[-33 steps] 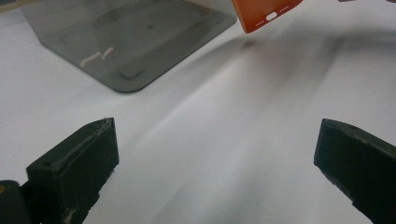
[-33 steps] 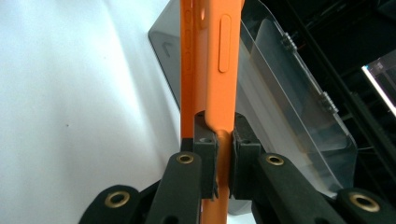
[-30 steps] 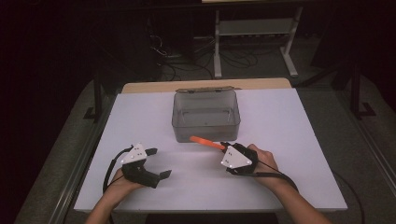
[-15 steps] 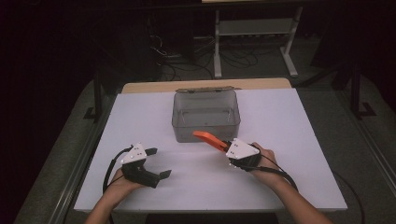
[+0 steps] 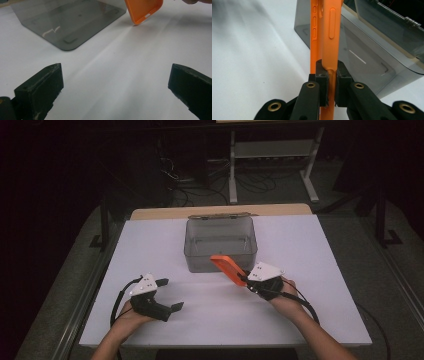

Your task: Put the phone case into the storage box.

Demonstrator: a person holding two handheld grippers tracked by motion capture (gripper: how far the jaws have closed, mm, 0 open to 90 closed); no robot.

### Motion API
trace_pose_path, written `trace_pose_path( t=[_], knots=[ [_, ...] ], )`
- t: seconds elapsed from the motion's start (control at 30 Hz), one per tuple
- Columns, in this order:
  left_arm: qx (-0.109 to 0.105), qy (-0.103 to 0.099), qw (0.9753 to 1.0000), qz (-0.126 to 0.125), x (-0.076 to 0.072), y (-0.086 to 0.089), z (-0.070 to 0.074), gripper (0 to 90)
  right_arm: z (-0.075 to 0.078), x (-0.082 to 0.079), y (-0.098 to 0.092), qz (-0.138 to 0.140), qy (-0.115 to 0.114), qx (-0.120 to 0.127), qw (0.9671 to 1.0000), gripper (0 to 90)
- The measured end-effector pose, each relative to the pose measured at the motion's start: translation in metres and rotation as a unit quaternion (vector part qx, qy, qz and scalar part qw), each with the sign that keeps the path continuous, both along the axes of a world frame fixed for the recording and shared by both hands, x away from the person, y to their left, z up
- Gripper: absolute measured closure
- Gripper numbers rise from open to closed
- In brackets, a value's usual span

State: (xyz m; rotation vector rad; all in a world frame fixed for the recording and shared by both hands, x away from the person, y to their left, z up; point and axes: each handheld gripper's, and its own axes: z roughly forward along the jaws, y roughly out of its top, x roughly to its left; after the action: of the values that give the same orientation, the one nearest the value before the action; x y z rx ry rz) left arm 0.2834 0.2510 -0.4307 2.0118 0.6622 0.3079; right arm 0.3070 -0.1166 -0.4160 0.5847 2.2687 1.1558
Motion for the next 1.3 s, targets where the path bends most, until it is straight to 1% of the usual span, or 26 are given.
trace_pose_path(
  t=[0.07, 0.17, 0.23, 0.4, 0.47, 0.6, 0.67, 0.7, 0.8, 0.93, 1.17, 1.3],
  knots=[
    [-0.001, -0.002, 1.0, 0.001, 0.0, -0.001, 0.0, 0.0, 0.001, 0.001, -0.001, -0.001, 0.005, 0.006, 1.0, 82.8],
    [-0.005, -0.005, 1.0, 0.0, 0.0, -0.001, 0.001, 0.0, 0.002, 0.002, -0.003, -0.005, 0.019, 0.023, 0.9995, 82.8],
    [-0.008, -0.005, 1.0, 0.001, -0.001, -0.002, 0.001, 0.0, 0.002, 0.003, -0.005, -0.006, 0.026, 0.03, 0.9992, 82.8],
    [-0.006, -0.005, 1.0, 0.0, -0.001, -0.002, 0.001, 0.0, 0.002, 0.007, -0.008, -0.007, 0.05, 0.049, 0.9975, 82.7],
    [-0.006, -0.005, 1.0, 0.001, -0.001, -0.002, 0.001, 0.0, 0.001, 0.008, -0.01, -0.008, 0.064, 0.059, 0.9962, 82.7],
    [-0.007, -0.005, 1.0, 0.001, -0.001, -0.002, 0.001, 0.0, 0.001, 0.012, -0.014, -0.009, 0.082, 0.078, 0.9935, 82.7],
    [-0.007, -0.005, 1.0, 0.002, -0.001, -0.002, 0.001, 0.0, 0.002, 0.013, -0.017, -0.009, 0.093, 0.093, 0.9913, 82.7],
    [-0.007, -0.005, 1.0, 0.002, -0.001, -0.002, 0.001, 0.0, 0.002, 0.014, -0.018, -0.008, 0.094, 0.097, 0.9908, 82.7],
    [-0.007, -0.005, 1.0, 0.002, -0.001, -0.002, 0.001, 0.0, 0.002, 0.015, -0.021, -0.01, 0.108, 0.113, 0.9877, 82.7],
    [-0.007, -0.005, 1.0, 0.002, -0.001, -0.001, 0.001, 0.0, 0.002, 0.017, -0.024, -0.013, 0.117, 0.125, 0.9852, 82.7],
    [-0.006, -0.005, 1.0, 0.002, -0.001, -0.001, 0.001, 0.0, 0.004, 0.016, -0.026, -0.012, 0.118, 0.126, 0.9849, 82.6],
    [-0.007, -0.004, 1.0, 0.001, -0.001, -0.001, 0.0, 0.0, 0.006, 0.015, -0.028, -0.011, 0.115, 0.124, 0.9856, 82.6]
  ],
)
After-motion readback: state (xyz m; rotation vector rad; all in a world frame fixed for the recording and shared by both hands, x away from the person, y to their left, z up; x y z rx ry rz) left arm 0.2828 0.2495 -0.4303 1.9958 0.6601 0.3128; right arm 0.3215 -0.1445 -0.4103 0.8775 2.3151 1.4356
